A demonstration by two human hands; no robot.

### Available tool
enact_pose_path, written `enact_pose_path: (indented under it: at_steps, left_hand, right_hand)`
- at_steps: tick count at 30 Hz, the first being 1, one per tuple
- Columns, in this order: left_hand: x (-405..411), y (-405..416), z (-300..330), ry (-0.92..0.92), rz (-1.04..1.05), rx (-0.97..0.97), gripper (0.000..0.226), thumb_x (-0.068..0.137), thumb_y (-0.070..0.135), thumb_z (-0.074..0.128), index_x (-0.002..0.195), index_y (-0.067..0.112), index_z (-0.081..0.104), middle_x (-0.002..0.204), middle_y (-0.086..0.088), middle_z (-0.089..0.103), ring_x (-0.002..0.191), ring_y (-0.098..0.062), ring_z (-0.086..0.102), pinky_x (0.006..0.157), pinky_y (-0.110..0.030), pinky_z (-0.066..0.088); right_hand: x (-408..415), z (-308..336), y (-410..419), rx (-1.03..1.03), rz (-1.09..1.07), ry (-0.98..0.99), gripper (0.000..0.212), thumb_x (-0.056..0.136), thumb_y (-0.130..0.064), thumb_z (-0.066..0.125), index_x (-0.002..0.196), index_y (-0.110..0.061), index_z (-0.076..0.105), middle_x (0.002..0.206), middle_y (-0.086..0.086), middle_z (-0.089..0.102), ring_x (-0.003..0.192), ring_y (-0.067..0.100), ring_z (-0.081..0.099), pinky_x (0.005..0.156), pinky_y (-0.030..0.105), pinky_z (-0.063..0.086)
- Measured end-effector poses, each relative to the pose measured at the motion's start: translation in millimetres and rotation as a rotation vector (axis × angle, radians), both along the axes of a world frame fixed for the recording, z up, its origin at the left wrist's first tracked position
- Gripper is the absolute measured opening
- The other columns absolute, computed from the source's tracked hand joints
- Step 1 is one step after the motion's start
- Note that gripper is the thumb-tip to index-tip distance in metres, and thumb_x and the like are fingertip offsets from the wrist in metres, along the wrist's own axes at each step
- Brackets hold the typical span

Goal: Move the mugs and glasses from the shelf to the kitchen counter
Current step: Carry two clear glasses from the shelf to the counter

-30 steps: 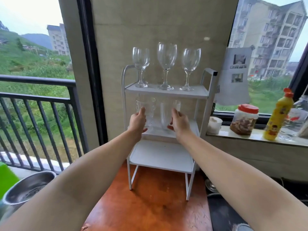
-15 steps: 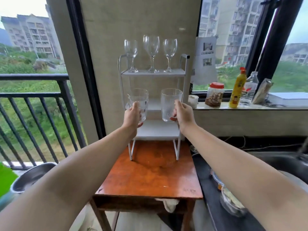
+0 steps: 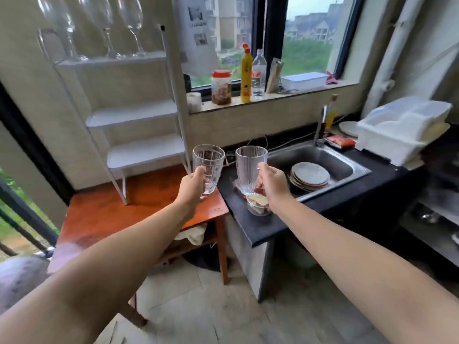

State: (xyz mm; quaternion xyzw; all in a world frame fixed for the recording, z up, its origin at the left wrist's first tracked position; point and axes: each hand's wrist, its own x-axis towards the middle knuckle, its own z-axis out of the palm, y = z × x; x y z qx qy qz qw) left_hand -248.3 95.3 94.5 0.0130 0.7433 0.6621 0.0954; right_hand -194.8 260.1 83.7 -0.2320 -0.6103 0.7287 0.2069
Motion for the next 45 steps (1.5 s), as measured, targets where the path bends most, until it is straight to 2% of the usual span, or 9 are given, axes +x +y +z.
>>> enact_pose_path:
  at_steps: [9,12,18,21,24,27,31,42,45]
  left_hand:
    - [96.4,133.4,-53.7,-0.13,-0.344,-0.077,0.032,0.091,0.03,0.042,0.06,0.021,0.038,0.051,0.004,0.034,0.053,-0.015,0.03,0.062,-0.03,0.034]
    - [145.0,180.8,-68.9,-0.23,-0.456,-0.101,0.034,0.093,0.029,0.043,0.06,0.023,0.038,0.041,0.009,0.035,0.052,-0.013,0.032,0.067,-0.029,0.038]
    - [252.1,272.0,-92.4,-0.296,-0.619,-0.131,0.038,0.093,0.028,0.044,0.056,0.022,0.038,0.029,0.011,0.037,0.032,-0.004,0.038,0.06,-0.024,0.035]
    - [308.0,316.4,-104.2,-0.315,-0.723,-0.128,0.037,0.09,0.029,0.045,0.056,0.023,0.036,0.033,0.012,0.032,0.038,-0.009,0.033,0.059,-0.025,0.033]
    - [362.7,358.7,-112.3,-0.329,-0.824,-0.124,0.039,0.089,0.028,0.046,0.053,0.023,0.033,0.032,0.011,0.031,0.029,-0.004,0.03,0.053,-0.023,0.027]
    - [411.6,398.7,-118.6,-0.364,-0.898,-0.126,0.038,0.088,0.026,0.047,0.053,0.022,0.033,0.034,0.01,0.03,0.039,-0.01,0.028,0.048,-0.021,0.023]
    - [461.5,450.6,-125.5,-0.404,-0.981,-0.184,0.027,0.087,0.029,0.048,0.062,0.02,0.043,0.053,0.005,0.035,0.05,-0.012,0.031,0.053,-0.023,0.034]
    - [538.1,643.6,-119.5,-0.328,-1.334,-0.245,0.034,0.091,0.032,0.045,0.06,0.02,0.036,0.057,0.001,0.031,0.054,-0.014,0.027,0.053,-0.025,0.024]
    - [556.6,694.4,-107.8,-0.309,-1.439,-0.266,0.034,0.094,0.033,0.042,0.063,0.02,0.04,0.059,0.0,0.035,0.055,-0.014,0.032,0.053,-0.026,0.028]
  right_hand:
    - [149.3,-61.4,107.2,-0.04,-0.333,-0.194,0.043,0.093,-0.022,0.046,0.051,-0.019,0.036,0.033,-0.009,0.035,0.045,0.015,0.035,0.053,0.026,0.035]
    - [213.0,-75.3,143.9,-0.046,-0.427,-0.227,0.044,0.093,-0.02,0.046,0.051,-0.018,0.036,0.033,-0.008,0.036,0.041,0.014,0.035,0.051,0.024,0.035]
    - [348.2,-100.6,211.2,-0.046,-0.598,-0.335,0.042,0.092,-0.016,0.048,0.05,-0.016,0.041,0.027,-0.006,0.037,0.035,0.013,0.036,0.049,0.024,0.034]
    - [415.4,-107.7,243.8,-0.065,-0.67,-0.364,0.039,0.093,-0.017,0.047,0.054,-0.016,0.042,0.028,-0.007,0.035,0.041,0.015,0.034,0.048,0.024,0.034]
    - [475.8,-113.4,275.1,-0.111,-0.775,-0.39,0.038,0.092,-0.018,0.049,0.055,-0.017,0.041,0.028,-0.008,0.035,0.043,0.016,0.034,0.049,0.026,0.035]
    - [526.7,-117.0,301.9,-0.14,-0.882,-0.403,0.035,0.091,-0.018,0.05,0.056,-0.016,0.042,0.036,-0.004,0.038,0.043,0.016,0.035,0.05,0.028,0.036]
    - [580.9,-126.9,335.7,-0.166,-1.01,-0.403,0.034,0.088,-0.02,0.051,0.054,-0.017,0.044,0.047,0.001,0.039,0.043,0.016,0.038,0.056,0.032,0.037]
    - [673.5,-112.3,468.7,-0.187,-1.264,-0.385,0.039,0.093,-0.024,0.045,0.055,-0.016,0.038,0.05,0.001,0.038,0.049,0.016,0.037,0.062,0.032,0.038]
    - [690.3,-103.8,508.0,-0.206,-1.34,-0.366,0.039,0.091,-0.025,0.047,0.054,-0.016,0.038,0.047,0.0,0.038,0.047,0.017,0.037,0.065,0.034,0.038]
